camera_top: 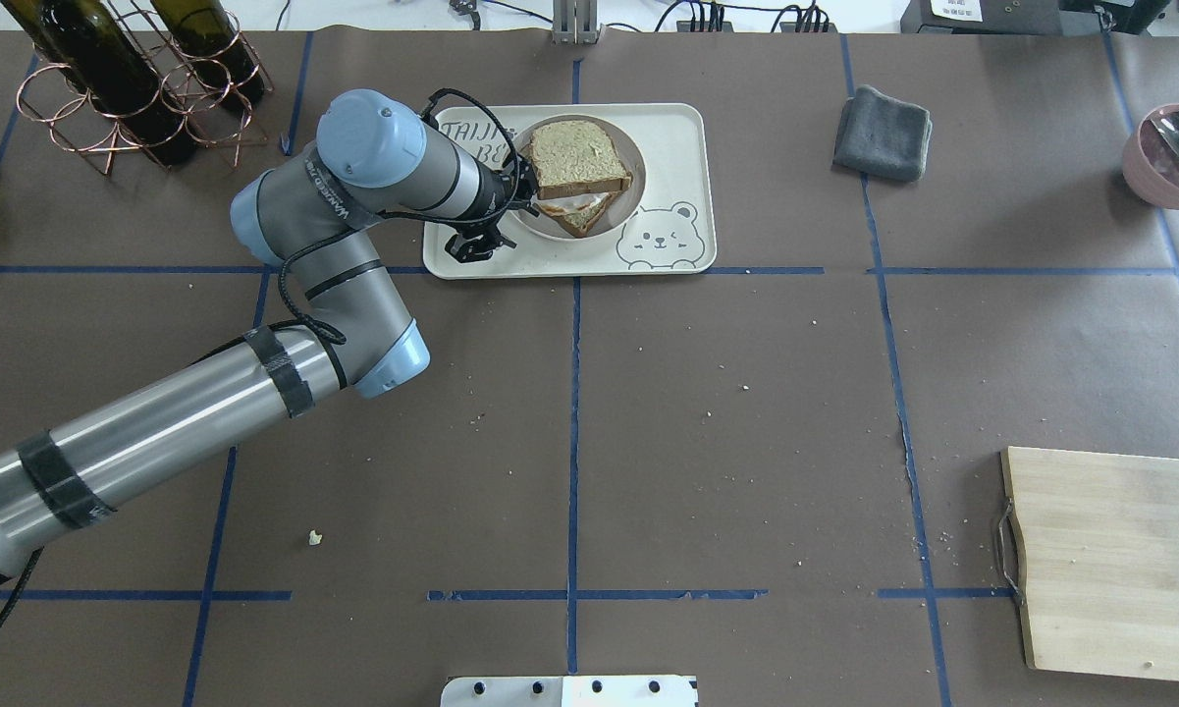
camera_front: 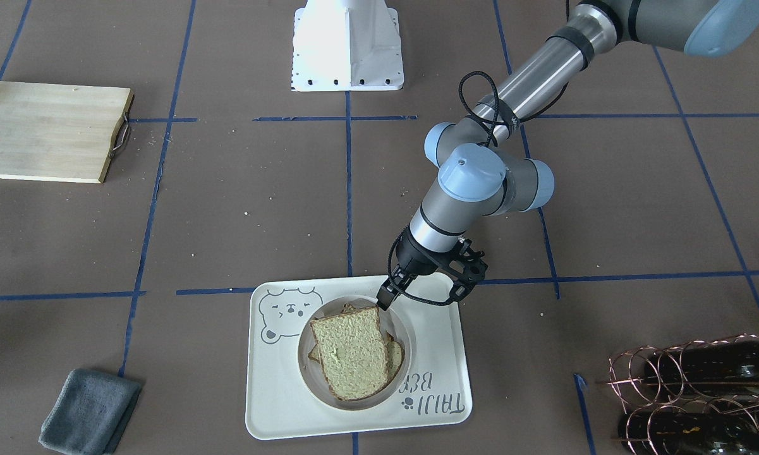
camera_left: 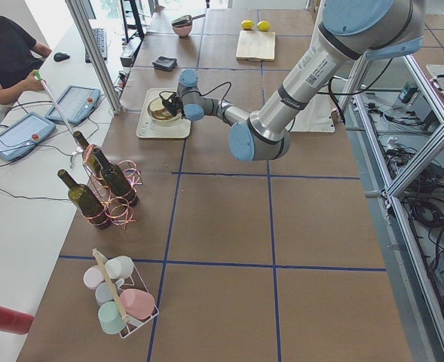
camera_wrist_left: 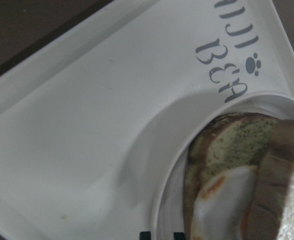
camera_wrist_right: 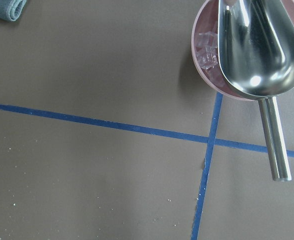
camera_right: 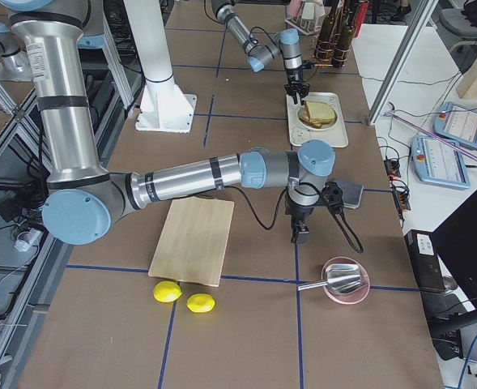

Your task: Make sandwich and place on tray

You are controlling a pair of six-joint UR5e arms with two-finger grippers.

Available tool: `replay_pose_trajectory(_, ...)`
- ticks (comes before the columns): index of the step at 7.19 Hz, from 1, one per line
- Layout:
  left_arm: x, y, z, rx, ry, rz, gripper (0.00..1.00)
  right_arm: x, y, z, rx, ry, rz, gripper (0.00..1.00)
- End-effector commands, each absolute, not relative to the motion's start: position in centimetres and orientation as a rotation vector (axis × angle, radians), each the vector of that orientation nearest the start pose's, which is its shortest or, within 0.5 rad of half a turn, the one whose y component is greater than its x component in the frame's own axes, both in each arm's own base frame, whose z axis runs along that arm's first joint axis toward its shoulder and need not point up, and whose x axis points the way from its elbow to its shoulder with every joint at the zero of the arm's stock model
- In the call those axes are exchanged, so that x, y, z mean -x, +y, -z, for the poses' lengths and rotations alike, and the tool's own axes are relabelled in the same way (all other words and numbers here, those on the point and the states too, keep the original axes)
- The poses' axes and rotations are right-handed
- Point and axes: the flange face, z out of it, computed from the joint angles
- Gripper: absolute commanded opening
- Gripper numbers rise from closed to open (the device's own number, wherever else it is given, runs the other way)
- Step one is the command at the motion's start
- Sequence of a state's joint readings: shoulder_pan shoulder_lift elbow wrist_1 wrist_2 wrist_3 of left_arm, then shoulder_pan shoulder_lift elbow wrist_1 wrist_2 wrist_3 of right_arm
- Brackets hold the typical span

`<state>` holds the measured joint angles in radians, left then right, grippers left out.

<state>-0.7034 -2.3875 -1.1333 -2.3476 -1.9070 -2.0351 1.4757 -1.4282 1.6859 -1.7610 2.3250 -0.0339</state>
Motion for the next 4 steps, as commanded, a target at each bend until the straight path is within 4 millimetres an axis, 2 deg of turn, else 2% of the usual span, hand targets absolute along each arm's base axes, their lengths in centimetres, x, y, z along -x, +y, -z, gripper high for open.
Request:
replay_pose_trajectory(1,-49.3,-55.6,-26.8,0.076,1.252,0.723,1.00,-1.4,-54.7,-55.0,-0.040,-0.758,0.146,1.00)
replay_pose_trajectory(2,-46.0,-54.6,-26.0,0.013,1.233,0.669,1.00,-1.7,-54.6,-54.9,-0.044,-0.760,0.141,1.00)
replay_pose_trajectory(3,-42.0,-52.4,-25.0,-0.057,1.229,0.607,1.00,-2.1,-54.4,-55.0,-0.045,-0.761,0.135,1.00)
replay_pose_trajectory(4,-38.4,-52.0,-26.5,-0.119,1.180,0.559,1.00,-2.3,-54.0,-55.2,-0.042,-0.765,0.128,1.00)
